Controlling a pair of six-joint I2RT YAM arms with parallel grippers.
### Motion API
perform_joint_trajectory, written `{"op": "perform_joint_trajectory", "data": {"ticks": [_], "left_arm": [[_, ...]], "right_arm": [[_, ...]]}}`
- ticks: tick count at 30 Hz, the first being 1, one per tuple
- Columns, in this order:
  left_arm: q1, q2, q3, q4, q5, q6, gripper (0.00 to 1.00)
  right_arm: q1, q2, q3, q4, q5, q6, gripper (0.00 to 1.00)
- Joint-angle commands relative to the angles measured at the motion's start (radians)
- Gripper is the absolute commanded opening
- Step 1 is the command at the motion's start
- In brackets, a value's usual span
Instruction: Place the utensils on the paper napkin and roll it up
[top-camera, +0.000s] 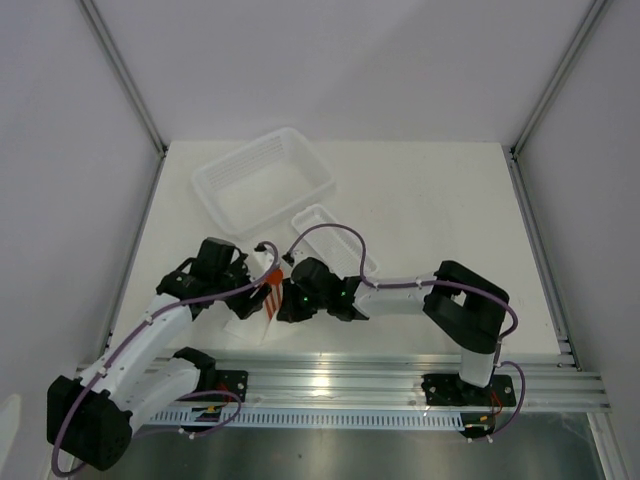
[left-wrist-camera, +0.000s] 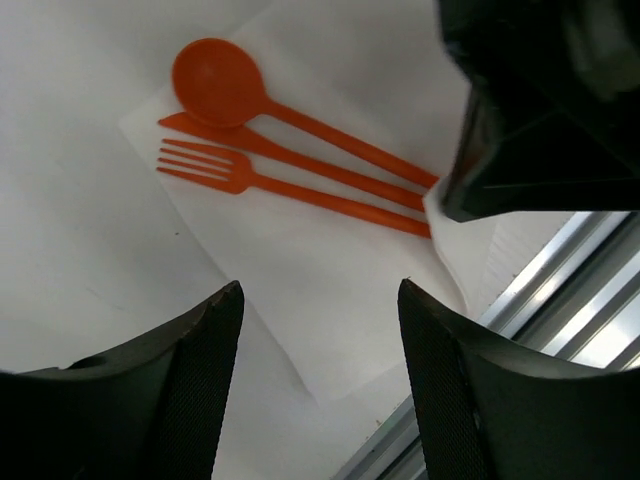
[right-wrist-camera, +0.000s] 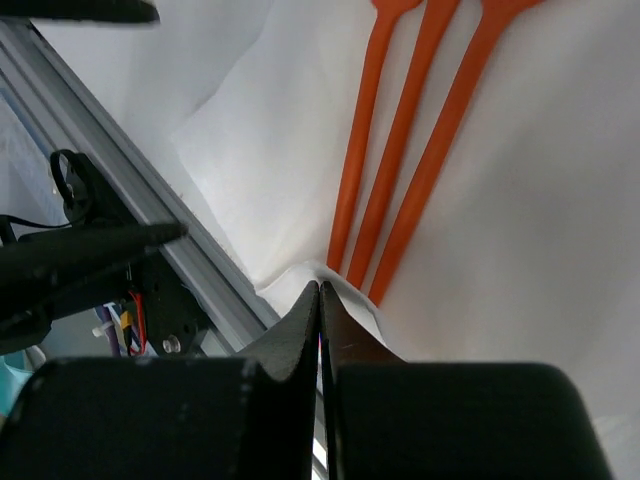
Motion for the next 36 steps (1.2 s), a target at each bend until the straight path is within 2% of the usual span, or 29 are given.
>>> {"op": "perform_joint_trajectory", "data": {"ticks": [1,3,7,10,19,27,32,36], "left_arm": [[-0.067,0.023,0.028,0.040,0.042,0.013,0.66],[-0.092,0.012,0.020,0.049,0.061,0.017,0.60],[-0.118,-0.006,-0.028,0.118,0.111,0.065,0.58],[-0.138,0.050,-0.046,0.155,0.085,0.083,0.58],[-0.207,0.208,-0.062,0.210,0.016,0.102,0.48],[-0.218,0.248,-0.105,0.239,0.030,0.125,0.47],[-0.221,0.222,-0.151,0.267,0.042,0.166,0.48],[-0.222,0.277,-0.138,0.279,-0.011,0.165,0.46]], "right_arm": [[-0.026,0.038,-0.017,0.095,-0.049,0.037,0.00],[-0.039,0.046,-0.038,0.129,-0.064,0.052,0.00],[-0.048,0.083,-0.034,0.159,-0.087,0.063,0.00],[-0.052,0.095,-0.040,0.184,-0.100,0.074,0.00],[-0.057,0.072,-0.092,0.221,-0.083,0.108,0.00],[-0.063,0.083,-0.081,0.259,-0.115,0.132,0.00],[-0.062,0.060,-0.086,0.281,-0.109,0.157,0.00],[-0.065,0.041,-0.074,0.255,-0.088,0.146,0.00]]}}
